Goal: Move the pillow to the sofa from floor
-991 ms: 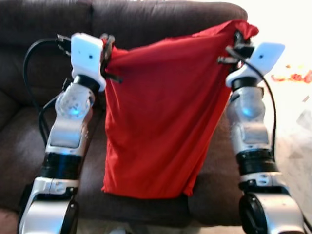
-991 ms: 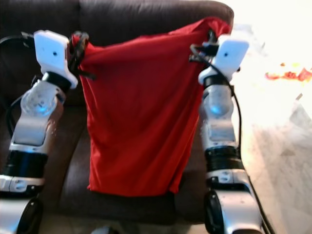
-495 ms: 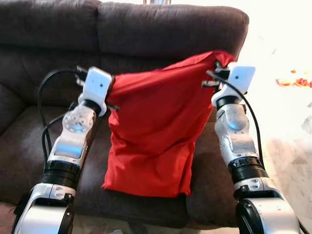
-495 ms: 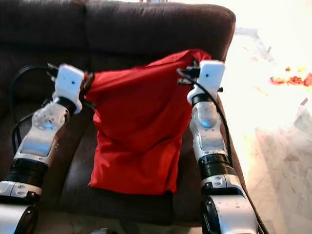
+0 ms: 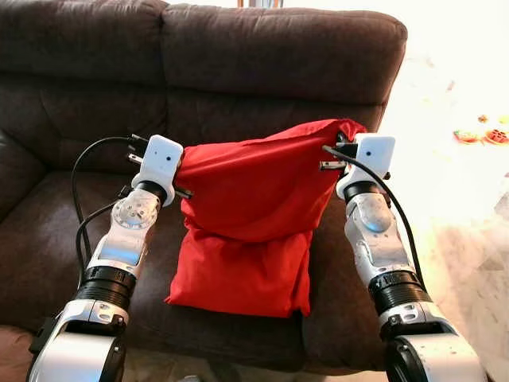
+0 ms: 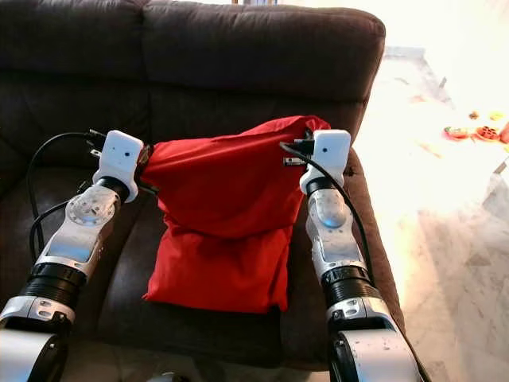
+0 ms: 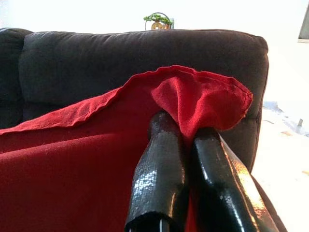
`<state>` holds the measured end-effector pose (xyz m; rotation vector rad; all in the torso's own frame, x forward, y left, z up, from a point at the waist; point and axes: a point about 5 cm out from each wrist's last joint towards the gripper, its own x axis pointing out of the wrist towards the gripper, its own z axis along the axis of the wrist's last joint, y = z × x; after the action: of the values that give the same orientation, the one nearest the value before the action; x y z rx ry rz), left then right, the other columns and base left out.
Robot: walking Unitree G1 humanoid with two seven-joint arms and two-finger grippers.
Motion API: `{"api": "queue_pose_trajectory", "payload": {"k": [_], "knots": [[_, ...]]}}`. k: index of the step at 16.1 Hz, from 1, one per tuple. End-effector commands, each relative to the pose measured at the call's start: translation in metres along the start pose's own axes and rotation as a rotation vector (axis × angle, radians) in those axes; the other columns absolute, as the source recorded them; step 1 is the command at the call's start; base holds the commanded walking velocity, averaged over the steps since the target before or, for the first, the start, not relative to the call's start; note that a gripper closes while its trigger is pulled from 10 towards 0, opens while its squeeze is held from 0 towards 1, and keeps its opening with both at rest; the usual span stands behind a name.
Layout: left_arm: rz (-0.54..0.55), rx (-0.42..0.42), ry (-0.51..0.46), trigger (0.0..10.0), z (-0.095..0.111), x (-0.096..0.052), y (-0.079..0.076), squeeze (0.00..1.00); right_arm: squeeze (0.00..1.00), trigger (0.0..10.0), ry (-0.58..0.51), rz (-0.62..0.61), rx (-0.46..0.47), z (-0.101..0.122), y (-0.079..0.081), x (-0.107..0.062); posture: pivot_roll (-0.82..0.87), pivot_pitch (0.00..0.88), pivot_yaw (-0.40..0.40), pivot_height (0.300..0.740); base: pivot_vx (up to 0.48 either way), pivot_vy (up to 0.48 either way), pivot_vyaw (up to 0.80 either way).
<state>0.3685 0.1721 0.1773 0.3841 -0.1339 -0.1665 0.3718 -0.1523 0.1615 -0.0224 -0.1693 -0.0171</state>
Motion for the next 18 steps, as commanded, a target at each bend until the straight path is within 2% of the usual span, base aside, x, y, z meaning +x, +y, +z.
{"api": "queue_pose_trajectory", "payload": {"k": [1,2,3,5,6,10,11,12,13,16,18], "knots": [[0.037,-0.002,-0.009,10.0,0.002,0.002,0.008,0.33,0.00,10.0,-0.024,-0.027,0.007,0.002,-0.007,-0.001,0.12,0.055,-0.051,0.740,0.000,0.000,0.00],[0.042,-0.001,-0.016,10.0,0.003,0.003,0.008,0.96,0.00,10.0,-0.028,-0.021,0.013,0.003,-0.006,-0.001,0.12,0.055,-0.051,0.740,0.000,0.000,0.00],[0.047,-0.001,-0.020,10.0,0.004,0.003,0.008,1.00,0.51,10.0,-0.027,-0.014,0.016,0.003,-0.005,-0.002,0.12,0.056,-0.051,0.740,0.000,0.000,0.00],[0.043,0.002,-0.025,10.0,0.005,0.004,0.007,1.00,0.93,10.0,-0.026,-0.003,0.014,0.002,-0.003,-0.002,0.12,0.056,-0.051,0.740,0.000,0.000,0.00],[0.046,0.003,-0.033,10.0,0.006,0.004,0.006,1.00,1.00,10.0,-0.032,0.002,0.018,0.003,-0.002,-0.002,0.12,0.054,-0.051,0.740,0.000,0.000,0.00],[0.083,0.010,-0.039,10.0,0.008,0.005,0.010,1.00,1.00,10.0,-0.040,0.001,0.016,0.004,-0.001,-0.002,0.13,0.055,-0.051,0.740,0.000,0.000,0.00],[0.099,0.018,-0.036,10.0,0.007,0.005,0.011,1.00,0.92,10.0,-0.040,-0.010,0.002,0.004,-0.002,-0.002,0.12,0.056,-0.052,0.740,0.000,0.000,0.00],[0.106,0.022,-0.035,10.0,0.006,0.005,0.011,0.72,0.00,10.0,-0.037,-0.017,0.002,0.003,-0.002,-0.002,0.12,0.057,-0.052,0.740,0.000,0.000,0.00],[0.109,0.015,-0.030,10.0,0.003,0.003,0.010,0.00,0.00,10.0,-0.026,-0.013,0.004,0.000,-0.002,-0.004,0.12,0.057,-0.052,0.740,0.000,0.000,0.00],[0.095,-0.017,0.017,10.0,-0.019,-0.008,0.000,0.00,0.00,10.0,0.041,-0.016,-0.009,-0.021,-0.005,-0.015,0.12,0.058,-0.049,0.740,0.000,0.000,0.00],[0.099,-0.042,0.105,10.0,-0.051,-0.026,-0.013,0.00,0.00,10.0,0.160,-0.035,-0.016,-0.054,-0.013,-0.032,0.12,0.057,-0.050,0.740,0.000,0.000,0.00]]}}
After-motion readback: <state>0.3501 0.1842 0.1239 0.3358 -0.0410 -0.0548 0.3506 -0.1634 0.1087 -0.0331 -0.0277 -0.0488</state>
